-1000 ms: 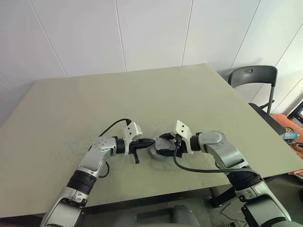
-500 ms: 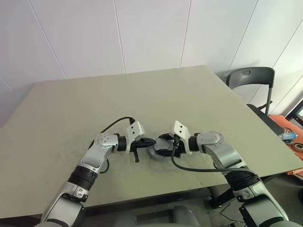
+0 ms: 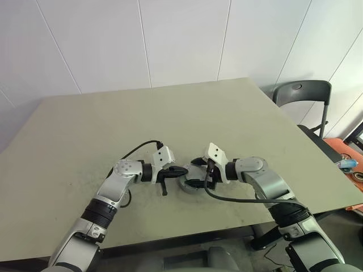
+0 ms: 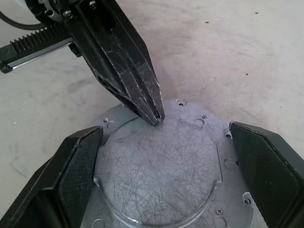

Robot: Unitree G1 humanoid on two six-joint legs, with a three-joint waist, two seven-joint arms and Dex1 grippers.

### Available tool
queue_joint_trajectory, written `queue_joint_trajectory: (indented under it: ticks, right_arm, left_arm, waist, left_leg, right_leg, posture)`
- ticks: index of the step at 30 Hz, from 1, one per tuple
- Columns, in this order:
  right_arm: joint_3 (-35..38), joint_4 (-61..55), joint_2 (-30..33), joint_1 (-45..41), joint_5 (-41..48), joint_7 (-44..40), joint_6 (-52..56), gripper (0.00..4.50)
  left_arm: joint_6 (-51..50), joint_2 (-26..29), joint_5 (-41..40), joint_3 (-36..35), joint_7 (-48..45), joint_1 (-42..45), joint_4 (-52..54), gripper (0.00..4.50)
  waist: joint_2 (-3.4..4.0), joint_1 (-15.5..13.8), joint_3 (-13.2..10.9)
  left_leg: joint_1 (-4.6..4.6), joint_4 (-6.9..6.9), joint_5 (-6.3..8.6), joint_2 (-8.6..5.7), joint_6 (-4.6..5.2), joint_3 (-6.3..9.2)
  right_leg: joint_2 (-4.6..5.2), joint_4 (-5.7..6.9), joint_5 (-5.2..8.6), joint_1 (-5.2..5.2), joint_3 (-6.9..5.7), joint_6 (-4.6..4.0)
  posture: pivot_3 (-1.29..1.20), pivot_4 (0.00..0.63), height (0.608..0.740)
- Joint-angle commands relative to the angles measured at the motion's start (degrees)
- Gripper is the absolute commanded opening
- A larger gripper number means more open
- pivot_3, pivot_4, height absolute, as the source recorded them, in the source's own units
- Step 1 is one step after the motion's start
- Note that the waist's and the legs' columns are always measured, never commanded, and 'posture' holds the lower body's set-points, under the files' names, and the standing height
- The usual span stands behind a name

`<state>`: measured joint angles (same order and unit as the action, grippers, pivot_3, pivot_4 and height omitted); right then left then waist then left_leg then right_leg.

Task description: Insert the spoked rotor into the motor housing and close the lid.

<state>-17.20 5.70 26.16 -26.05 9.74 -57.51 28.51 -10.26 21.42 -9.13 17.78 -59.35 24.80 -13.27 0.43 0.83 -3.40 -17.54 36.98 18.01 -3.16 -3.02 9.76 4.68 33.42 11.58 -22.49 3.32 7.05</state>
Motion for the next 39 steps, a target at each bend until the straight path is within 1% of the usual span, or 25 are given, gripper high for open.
queue_joint_trajectory:
  ticks: [1,6,11,15,18,22,23,25,28,30,35,39]
  right_arm:
    - [3.1,-1.9,0.5,-1.0,3.6,-1.2,4.0,4.49]
    - [8.3,-3.4,2.0,-1.6,9.8,-2.2,11.9,4.49]
    - [11.8,-3.8,4.0,-1.4,13.6,-1.2,18.9,4.49]
    - [11.6,-1.9,6.4,-1.0,14.0,1.2,27.9,4.49]
    - [12.9,-3.3,7.0,-0.2,17.8,0.6,35.2,4.49]
    - [13.1,-5.8,7.5,1.4,21.5,0.3,41.0,4.49]
    - [13.4,-6.6,6.8,1.7,22.9,0.8,43.0,4.49]
    - [15.5,-8.5,3.0,2.0,26.4,3.2,48.1,4.49]
    - [23.0,-7.5,-6.6,0.7,28.8,10.5,55.8,4.49]
    - [27.4,-6.8,-11.3,0.0,28.9,14.1,59.0,4.49]
    - [38.2,-3.5,-17.4,-3.4,29.4,19.5,63.6,4.49]
    - [40.4,-3.2,-18.1,-4.5,29.6,21.3,64.0,4.49]
  left_arm:
    - [-1.3,0.7,1.9,2.0,-0.9,-1.3,-0.5,0.00]
    - [-1.2,0.7,2.0,1.9,-0.8,-1.4,-0.2,0.00]
    - [-1.1,0.7,1.7,1.9,-1.1,-1.4,0.0,0.00]
    - [-1.0,0.6,1.6,1.8,-1.2,-1.4,-0.1,0.00]
    - [-0.8,0.5,1.7,1.8,-1.2,-1.3,-0.2,0.00]
    - [-0.8,0.5,1.7,1.8,-1.2,-1.3,-0.2,0.00]
    - [-0.8,0.5,1.7,1.8,-1.2,-1.3,-0.2,0.00]
    - [-0.6,0.4,1.7,1.8,-1.3,-1.1,-0.5,0.00]
    - [-0.5,0.5,1.7,1.7,-1.3,-1.0,-0.6,0.00]
    - [-0.5,0.6,1.7,1.6,-1.2,-1.2,-0.4,0.00]
    - [-0.5,0.9,1.6,1.3,-1.2,-1.5,-0.2,0.00]
    - [-0.3,0.9,1.8,1.2,-1.2,-1.5,-0.4,0.00]
  waist:
    - [0.00,0.0,0.0]
    - [-0.01,-0.1,0.0]
    - [-0.01,-0.1,0.0]
    - [-0.01,-0.2,0.0]
    - [0.00,-0.2,0.0]
    - [0.00,-0.2,0.0]
    - [0.00,-0.2,0.0]
    - [-0.02,-0.2,0.0]
    - [-0.04,0.2,0.0]
    - [-0.01,0.2,0.0]
    - [0.01,0.2,0.0]
    - [0.07,-0.1,0.1]
  left_leg:
    - [0.00,0.00,0.00,0.00,0.00,0.00]
    - [-0.17,-0.01,0.00,0.00,0.00,0.00]
    - [-0.37,0.00,0.00,0.00,0.00,0.00]
    - [-0.45,0.02,0.00,-0.01,0.00,0.00]
    - [-0.63,0.03,0.00,-0.01,0.00,0.00]
    - [-0.71,0.05,0.00,-0.01,0.01,0.00]
    - [-0.71,0.05,0.00,-0.01,0.01,0.00]
    - [-0.71,0.05,0.00,-0.01,0.01,0.00]
    - [-0.71,0.04,0.00,0.00,0.01,0.01]
    - [-0.71,0.05,0.00,0.02,0.01,0.00]
    - [-0.69,0.08,-0.01,0.01,0.01,0.01]
    - [-0.71,0.07,-0.01,0.01,0.00,0.01]
  right_leg:
    - [0.00,0.00,0.00,0.00,0.00,0.00]
    - [0.00,-0.02,0.00,-0.16,0.00,0.01]
    - [0.00,-0.01,-0.06,-0.34,0.00,0.11]
    - [0.00,-0.03,-0.05,-0.42,-0.01,0.08]
    - [0.00,-0.02,-0.04,-0.60,-0.01,0.07]
    - [0.01,-0.02,-0.12,-0.66,-0.01,0.20]
    - [0.01,-0.02,-0.12,-0.67,-0.01,0.20]
    - [0.01,-0.02,-0.12,-0.67,-0.01,0.20]
    - [0.00,0.03,-0.12,-0.69,-0.02,0.20]
    - [-0.03,0.16,-0.13,-0.76,-0.02,0.19]
    - [-0.03,0.28,-0.15,-0.84,-0.02,0.19]
    - [-0.02,0.35,-0.16,-0.91,-0.02,0.19]
  posture:
    - [0.00,0.000,0.740]
    - [0.00,0.000,0.740]
    - [0.00,0.000,0.740]
    - [0.00,0.000,0.740]
    - [0.00,0.000,0.740]
    - [0.00,0.000,0.740]
    - [0.00,0.000,0.740]
    - [0.00,0.000,0.740]
    - [0.00,0.000,0.740]
    - [0.00,0.000,0.740]
    - [0.00,0.000,0.740]
    - [0.00,0.000,0.740]
